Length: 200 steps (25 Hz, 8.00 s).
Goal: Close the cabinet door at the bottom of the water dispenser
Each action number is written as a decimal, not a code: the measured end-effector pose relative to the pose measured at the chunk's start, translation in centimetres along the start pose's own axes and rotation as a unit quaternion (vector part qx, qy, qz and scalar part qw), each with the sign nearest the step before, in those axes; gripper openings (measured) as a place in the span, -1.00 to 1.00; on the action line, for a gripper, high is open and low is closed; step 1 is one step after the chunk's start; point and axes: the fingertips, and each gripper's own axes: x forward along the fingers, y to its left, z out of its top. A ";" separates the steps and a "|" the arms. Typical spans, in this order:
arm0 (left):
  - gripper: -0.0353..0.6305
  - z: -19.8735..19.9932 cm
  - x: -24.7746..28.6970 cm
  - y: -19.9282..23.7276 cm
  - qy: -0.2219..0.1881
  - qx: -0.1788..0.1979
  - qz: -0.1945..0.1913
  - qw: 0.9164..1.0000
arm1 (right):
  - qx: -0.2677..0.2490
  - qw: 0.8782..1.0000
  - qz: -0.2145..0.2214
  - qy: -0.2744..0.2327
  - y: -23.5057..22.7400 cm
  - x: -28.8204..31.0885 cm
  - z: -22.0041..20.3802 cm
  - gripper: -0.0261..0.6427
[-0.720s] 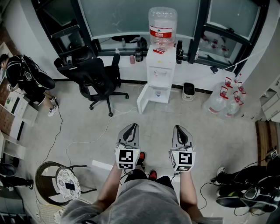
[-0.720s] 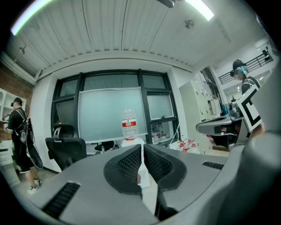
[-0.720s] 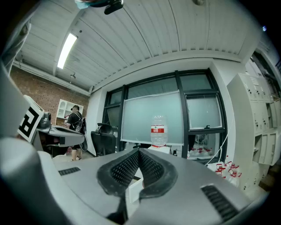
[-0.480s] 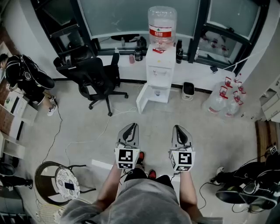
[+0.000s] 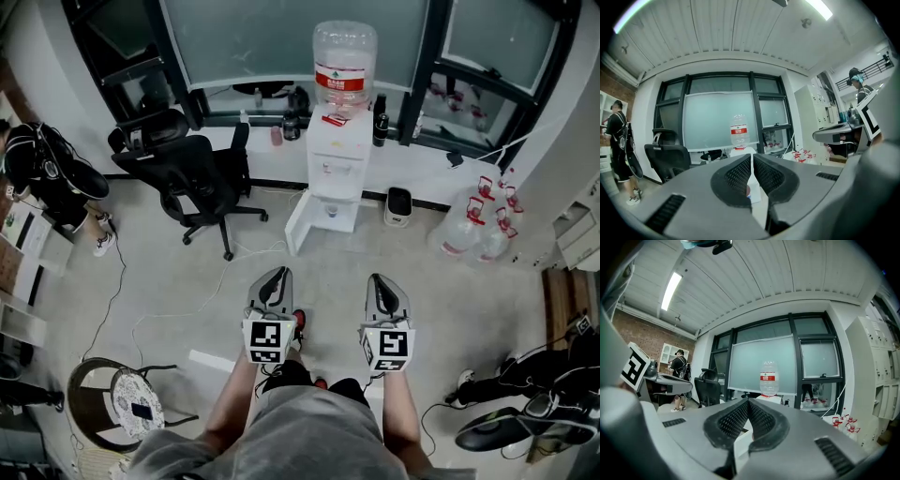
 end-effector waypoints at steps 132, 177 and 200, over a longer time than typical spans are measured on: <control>-0.35 -61.3 47.9 12.0 0.277 -0.037 0.003 0.960 | 0.106 0.959 0.046 0.257 -5.3 45.4 -56.7 -0.88; -0.48 -57.6 55.7 -2.8 0.290 -0.009 -0.137 0.947 | 0.158 0.957 -0.077 0.232 -16.9 40.2 -56.3 -0.88; -0.53 -55.5 62.9 -8.2 0.272 0.006 -0.156 0.949 | 0.179 0.951 -0.123 0.221 -24.2 40.7 -56.7 -0.88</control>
